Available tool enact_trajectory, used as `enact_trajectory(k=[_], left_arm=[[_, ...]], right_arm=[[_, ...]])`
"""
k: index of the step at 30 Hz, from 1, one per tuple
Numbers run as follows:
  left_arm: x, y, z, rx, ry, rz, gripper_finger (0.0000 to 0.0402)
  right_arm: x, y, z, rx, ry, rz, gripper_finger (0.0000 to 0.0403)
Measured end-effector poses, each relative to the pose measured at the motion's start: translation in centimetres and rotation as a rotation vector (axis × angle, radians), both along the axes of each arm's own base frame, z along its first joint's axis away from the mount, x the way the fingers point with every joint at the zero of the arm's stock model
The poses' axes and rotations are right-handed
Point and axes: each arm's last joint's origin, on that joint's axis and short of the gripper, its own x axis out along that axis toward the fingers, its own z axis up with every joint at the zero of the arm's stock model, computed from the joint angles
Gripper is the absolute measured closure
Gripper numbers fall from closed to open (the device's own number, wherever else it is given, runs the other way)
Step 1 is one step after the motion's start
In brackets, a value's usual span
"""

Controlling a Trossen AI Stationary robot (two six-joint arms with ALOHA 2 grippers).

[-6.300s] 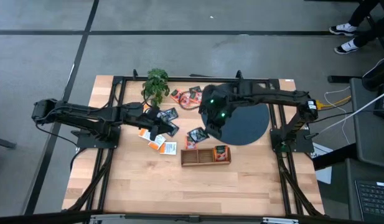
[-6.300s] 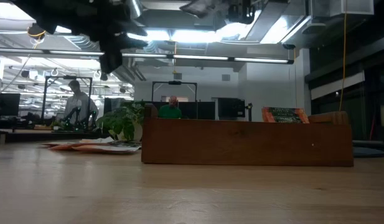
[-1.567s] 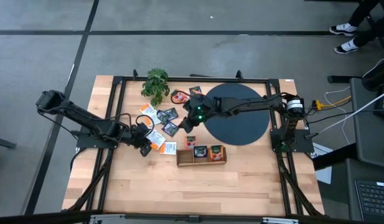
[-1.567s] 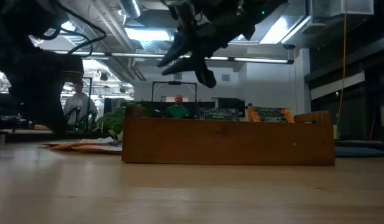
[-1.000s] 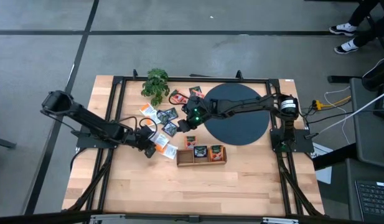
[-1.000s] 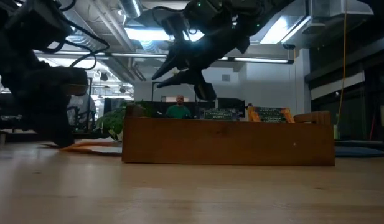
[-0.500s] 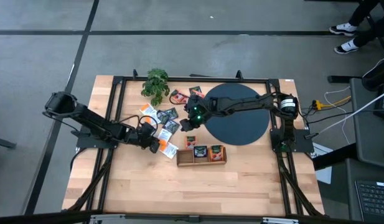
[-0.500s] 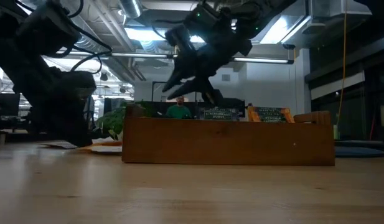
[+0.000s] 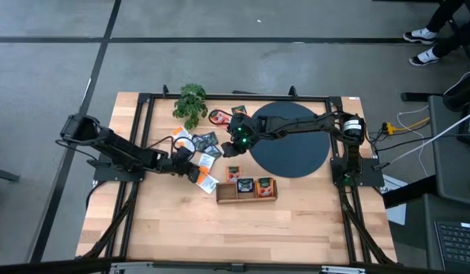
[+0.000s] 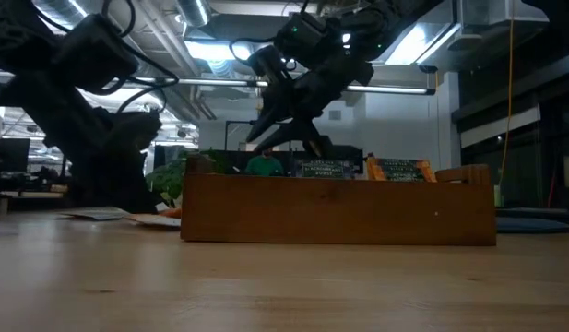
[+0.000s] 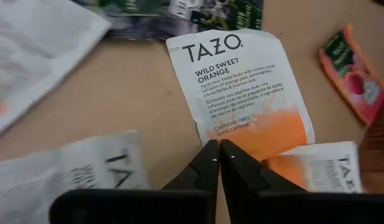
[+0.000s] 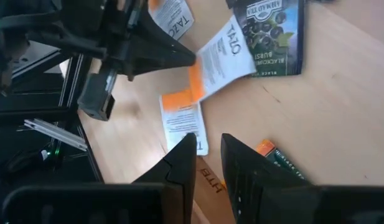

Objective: Pick & Place Tea
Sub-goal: Put the white tea bag into the left section of the wooden organizer

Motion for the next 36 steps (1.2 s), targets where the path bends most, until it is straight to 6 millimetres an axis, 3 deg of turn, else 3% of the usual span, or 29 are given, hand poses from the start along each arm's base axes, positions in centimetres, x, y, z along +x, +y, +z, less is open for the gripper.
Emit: enact_trajectory(k=[8,18,29,36], left_arm=[[0.7,-0.2,-0.6,-0.049,-0.040,0.022,0.0398],[1.0,0.6,-0.4,-0.051,-0.085,0.094,0.0400],[1.8,1.1,0.2,-0.018,-0.096,0.090,0.0400],[1.8,1.1,0.2,-0.020,-0.101,0.095,0.0400]], right_arm=[[-0.2,0.2,-0.1,0.070,0.030,0.008,0.0325],[-0.8,-1.0,-0.4,0.049,0.049,0.043,0.0320],[1.1,-0.8,-3.2,0.065,0.031,-0.037,0.0208],[1.6,-0.5,-5.1,0.089,0.074,-0.078,0.0202]])
